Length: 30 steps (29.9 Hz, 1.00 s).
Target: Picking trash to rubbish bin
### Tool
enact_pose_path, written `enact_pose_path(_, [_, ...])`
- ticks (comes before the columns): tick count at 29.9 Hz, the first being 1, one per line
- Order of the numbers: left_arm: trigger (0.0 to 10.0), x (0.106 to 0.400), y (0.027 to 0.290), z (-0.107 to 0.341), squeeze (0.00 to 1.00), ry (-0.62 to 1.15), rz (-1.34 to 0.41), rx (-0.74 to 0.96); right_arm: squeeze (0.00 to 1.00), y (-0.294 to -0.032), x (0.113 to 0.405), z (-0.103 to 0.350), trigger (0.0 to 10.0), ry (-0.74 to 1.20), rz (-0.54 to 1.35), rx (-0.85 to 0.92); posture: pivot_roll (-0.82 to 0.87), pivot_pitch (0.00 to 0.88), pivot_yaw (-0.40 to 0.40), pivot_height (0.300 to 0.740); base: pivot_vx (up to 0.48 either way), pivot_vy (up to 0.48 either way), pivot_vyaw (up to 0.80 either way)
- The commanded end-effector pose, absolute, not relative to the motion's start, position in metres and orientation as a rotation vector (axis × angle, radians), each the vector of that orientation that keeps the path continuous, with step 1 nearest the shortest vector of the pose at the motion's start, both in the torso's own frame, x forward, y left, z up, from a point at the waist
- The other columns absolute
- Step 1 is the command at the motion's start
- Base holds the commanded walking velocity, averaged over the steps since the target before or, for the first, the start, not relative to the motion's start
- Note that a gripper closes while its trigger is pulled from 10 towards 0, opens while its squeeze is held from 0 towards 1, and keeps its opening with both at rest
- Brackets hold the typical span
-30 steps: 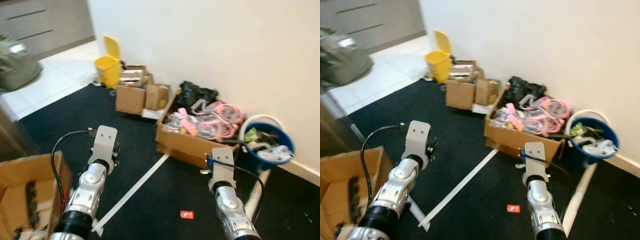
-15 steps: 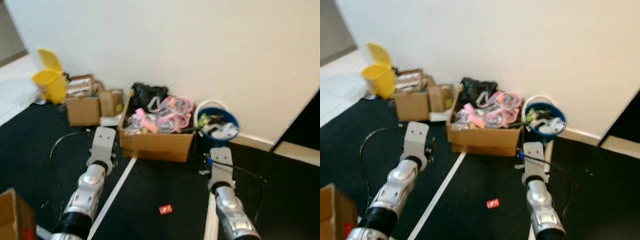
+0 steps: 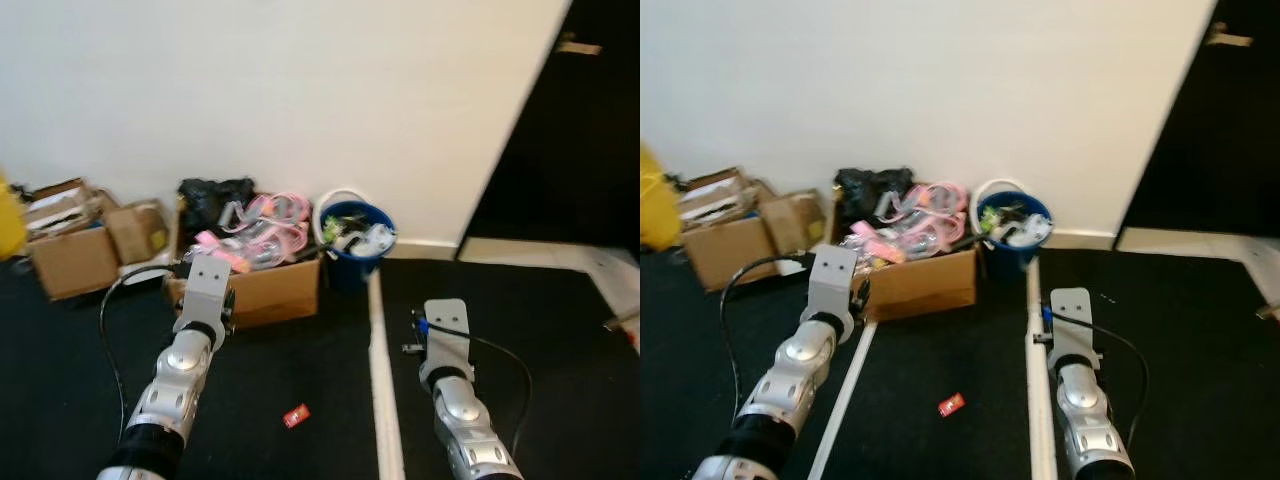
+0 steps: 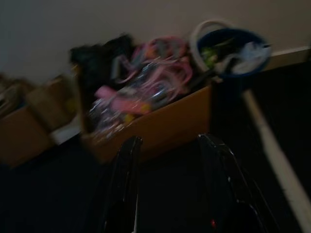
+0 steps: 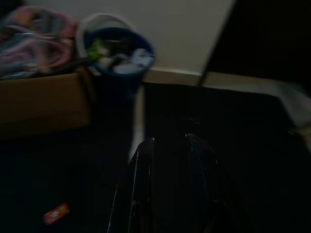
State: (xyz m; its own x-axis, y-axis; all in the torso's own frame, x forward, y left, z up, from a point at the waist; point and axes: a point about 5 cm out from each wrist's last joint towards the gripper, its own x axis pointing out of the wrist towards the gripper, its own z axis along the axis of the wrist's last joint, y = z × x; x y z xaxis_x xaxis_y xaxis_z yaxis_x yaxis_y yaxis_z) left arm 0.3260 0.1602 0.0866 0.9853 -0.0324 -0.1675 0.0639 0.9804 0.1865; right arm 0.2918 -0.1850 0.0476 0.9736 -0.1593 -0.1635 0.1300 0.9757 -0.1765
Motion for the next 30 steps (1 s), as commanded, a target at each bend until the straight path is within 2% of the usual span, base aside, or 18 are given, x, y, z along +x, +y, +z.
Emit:
enact_pose_path(1, [10.0, 0.3246, 0.1627, 0.0845, 0.00, 0.176, -0.044, 0.196, 0.00, -0.1843, 0.2902, 0.0453, 10.0, 0.189, -0.148, -0.162, -0.03, 0.060, 0.050, 0.740, 0.000, 0.000, -0.80])
enact_pose_path(30, [10.0, 0.3258, 0.1631, 0.0843, 0.00, 0.184, -0.051, 0.201, 0.00, -0.1882, 0.2895, 0.0447, 10.0, 0.200, -0.171, -0.161, -0.03, 0.076, 0.055, 0.740, 0.000, 0.000, -0.80])
